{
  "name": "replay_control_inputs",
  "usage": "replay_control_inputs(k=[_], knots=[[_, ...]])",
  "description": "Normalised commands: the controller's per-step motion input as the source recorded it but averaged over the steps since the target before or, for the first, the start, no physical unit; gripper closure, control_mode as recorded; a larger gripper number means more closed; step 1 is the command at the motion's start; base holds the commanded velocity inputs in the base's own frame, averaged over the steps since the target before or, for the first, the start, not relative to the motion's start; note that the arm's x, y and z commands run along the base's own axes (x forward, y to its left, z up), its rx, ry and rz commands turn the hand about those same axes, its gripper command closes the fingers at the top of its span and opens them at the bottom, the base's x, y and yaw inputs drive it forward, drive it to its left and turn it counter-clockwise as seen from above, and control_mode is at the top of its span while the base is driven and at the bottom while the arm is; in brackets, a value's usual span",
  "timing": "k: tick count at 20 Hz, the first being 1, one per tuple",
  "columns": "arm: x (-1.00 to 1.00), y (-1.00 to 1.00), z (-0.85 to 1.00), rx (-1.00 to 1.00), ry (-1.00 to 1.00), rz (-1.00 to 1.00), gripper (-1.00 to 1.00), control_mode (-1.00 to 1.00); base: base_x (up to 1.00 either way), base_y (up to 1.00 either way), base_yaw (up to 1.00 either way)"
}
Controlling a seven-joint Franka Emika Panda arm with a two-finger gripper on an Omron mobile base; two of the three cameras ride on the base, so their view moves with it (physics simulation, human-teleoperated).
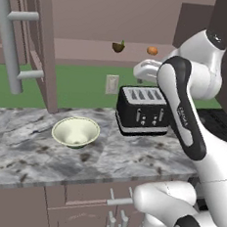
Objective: Open the cabinet. Pick the kiwi and tangerine from the cabinet and place them into the bowl. Then close the cabinet.
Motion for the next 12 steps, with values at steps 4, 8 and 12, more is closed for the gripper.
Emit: replay_control_inputs(k=[4, 8, 12], knots=[[0.0, 0.0, 0.0, 0.0, -0.01, 0.0, -1.0, -1.0, 0.0, 0.0, 0.0], [0.0, 0.0, 0.0, 0.0, 0.0, 0.0, -1.0, -1.0, 0.0, 0.0, 0.0], [0.0, 0.0, 0.0, 0.0, 0.0, 0.0, -1.0, -1.0, 0.0, 0.0, 0.0]])
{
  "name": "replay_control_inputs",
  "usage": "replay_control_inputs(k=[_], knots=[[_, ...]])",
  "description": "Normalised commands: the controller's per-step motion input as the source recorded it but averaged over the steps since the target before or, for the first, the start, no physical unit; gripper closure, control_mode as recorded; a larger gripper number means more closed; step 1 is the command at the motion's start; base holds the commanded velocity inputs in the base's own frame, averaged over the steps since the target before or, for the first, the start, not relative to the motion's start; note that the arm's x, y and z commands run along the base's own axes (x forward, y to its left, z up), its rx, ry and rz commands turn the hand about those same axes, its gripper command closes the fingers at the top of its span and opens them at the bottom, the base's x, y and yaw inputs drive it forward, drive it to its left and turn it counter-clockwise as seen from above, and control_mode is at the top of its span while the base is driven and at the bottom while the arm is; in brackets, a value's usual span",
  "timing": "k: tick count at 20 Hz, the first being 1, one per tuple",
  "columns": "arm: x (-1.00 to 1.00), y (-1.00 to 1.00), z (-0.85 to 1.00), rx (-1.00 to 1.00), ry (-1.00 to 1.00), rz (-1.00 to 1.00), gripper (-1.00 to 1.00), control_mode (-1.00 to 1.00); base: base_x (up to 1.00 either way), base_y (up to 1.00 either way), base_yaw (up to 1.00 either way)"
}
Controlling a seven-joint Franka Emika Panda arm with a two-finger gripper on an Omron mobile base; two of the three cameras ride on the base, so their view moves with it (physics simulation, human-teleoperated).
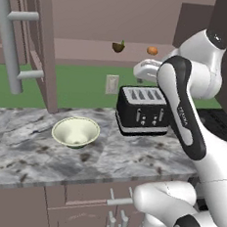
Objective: Open the cabinet. Pick the kiwi and tangerine from the cabinet and place them into the bowl. Then close the cabinet.
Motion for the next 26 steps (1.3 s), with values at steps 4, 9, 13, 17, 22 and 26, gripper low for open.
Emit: replay_control_inputs(k=[4, 9, 13, 17, 22, 26], knots=[[0.0, 0.0, 0.0, 0.0, 0.0, 0.0, -1.0, -1.0, 0.0, 0.0, 0.0], [0.0, 0.14, 0.0, -0.06, 0.0, 0.01, -1.0, -1.0, 0.0, 0.0, 0.0], [0.0, 0.13, 0.0, -0.05, 0.0, 0.02, -1.0, -1.0, 0.0, 0.0, 0.0], [0.0, 0.23, 0.0, -0.09, 0.0, 0.02, -1.0, -1.0, 0.0, 0.0, 0.0], [0.0, 0.22, 0.0, -0.09, 0.0, 0.0, -1.0, -1.0, 0.0, 0.0, 0.0], [0.0, 0.19, 0.0, -0.08, 0.0, 0.0, -1.0, -1.0, 0.0, 0.0, 0.0]])
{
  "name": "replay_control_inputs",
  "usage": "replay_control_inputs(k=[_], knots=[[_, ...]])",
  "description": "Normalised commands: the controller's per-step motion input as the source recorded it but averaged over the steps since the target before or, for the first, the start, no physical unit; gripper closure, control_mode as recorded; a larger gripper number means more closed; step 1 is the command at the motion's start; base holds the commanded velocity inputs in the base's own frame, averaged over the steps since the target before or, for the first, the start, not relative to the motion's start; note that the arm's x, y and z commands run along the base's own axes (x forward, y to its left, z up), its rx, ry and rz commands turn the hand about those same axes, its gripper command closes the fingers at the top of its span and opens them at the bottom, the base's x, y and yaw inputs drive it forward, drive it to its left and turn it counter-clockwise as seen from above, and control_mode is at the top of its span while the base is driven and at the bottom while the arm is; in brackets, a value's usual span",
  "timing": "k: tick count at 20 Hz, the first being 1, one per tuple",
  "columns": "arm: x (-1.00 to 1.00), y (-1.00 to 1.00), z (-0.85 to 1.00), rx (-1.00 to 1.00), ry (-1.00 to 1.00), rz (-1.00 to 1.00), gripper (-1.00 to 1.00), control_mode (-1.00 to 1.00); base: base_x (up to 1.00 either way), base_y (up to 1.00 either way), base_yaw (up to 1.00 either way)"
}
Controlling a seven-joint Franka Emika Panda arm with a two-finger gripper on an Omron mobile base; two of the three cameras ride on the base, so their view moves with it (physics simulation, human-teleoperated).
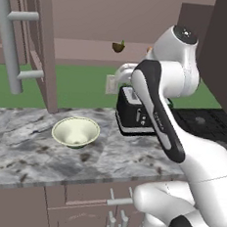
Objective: Open the cabinet. Pick the kiwi and tangerine from the cabinet and place them into the bowl. Then close the cabinet.
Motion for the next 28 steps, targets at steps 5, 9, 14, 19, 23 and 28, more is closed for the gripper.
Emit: replay_control_inputs(k=[5, 9, 14, 19, 23, 28], knots=[[0.0, 0.13, 0.0, -0.06, 0.0, 0.0, -1.0, -1.0, 0.0, 0.0, 0.0], [0.0, 0.12, 0.0, -0.07, 0.0, 0.0, -1.0, -1.0, 0.0, 0.0, 0.0], [0.0, 0.06, 0.0, -0.03, 0.0, 0.0, -1.0, -1.0, 0.0, 0.0, 0.0], [0.0, 0.0, 0.0, 0.0, 0.0, 0.0, -1.0, -1.0, 0.0, 0.0, 0.0], [0.0, 0.0, 0.0, 0.0, 0.0, 0.0, -1.0, -1.0, 0.0, 0.0, 0.0], [0.0, 0.0, 0.0, 0.0, 0.0, 0.0, -1.0, -1.0, 0.0, 0.0, 0.0]])
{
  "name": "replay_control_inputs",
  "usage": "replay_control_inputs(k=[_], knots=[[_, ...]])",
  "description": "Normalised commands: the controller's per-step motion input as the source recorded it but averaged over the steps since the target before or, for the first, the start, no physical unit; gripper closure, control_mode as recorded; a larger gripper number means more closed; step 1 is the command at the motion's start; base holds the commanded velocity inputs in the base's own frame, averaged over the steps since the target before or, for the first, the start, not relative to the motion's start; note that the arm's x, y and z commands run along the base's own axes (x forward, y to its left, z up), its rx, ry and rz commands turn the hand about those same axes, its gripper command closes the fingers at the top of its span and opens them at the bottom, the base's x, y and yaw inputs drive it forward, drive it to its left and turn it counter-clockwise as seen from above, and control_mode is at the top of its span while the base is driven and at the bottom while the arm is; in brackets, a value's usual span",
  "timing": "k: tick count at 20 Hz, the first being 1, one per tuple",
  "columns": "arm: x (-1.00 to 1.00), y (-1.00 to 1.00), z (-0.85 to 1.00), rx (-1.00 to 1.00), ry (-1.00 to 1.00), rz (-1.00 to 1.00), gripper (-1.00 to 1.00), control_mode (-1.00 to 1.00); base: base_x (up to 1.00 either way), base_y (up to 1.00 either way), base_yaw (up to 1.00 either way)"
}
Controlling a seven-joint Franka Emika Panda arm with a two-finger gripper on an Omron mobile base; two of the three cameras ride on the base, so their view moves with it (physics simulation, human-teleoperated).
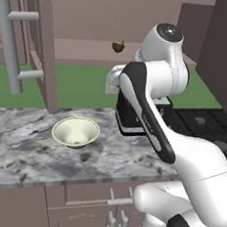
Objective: Open the cabinet. Pick the kiwi and tangerine from the cabinet and place them into the bowl. Then close the cabinet.
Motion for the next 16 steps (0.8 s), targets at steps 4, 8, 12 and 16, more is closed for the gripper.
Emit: replay_control_inputs(k=[4, 8, 12, 16], knots=[[0.0, 0.0, 0.0, 0.0, 0.0, 0.0, -1.0, -1.0, 0.0, 0.0, 0.0], [0.0, 0.0, 0.0, 0.0, 0.0, 0.0, -1.0, -1.0, 0.0, 0.0, 0.0], [0.0, 0.0, 0.05, 0.01, -0.02, -0.01, -1.0, -1.0, 0.0, 0.0, 0.0], [0.0, 0.0, 0.19, 0.0, -0.1, -0.05, -1.0, -1.0, 0.0, 0.0, 0.0]])
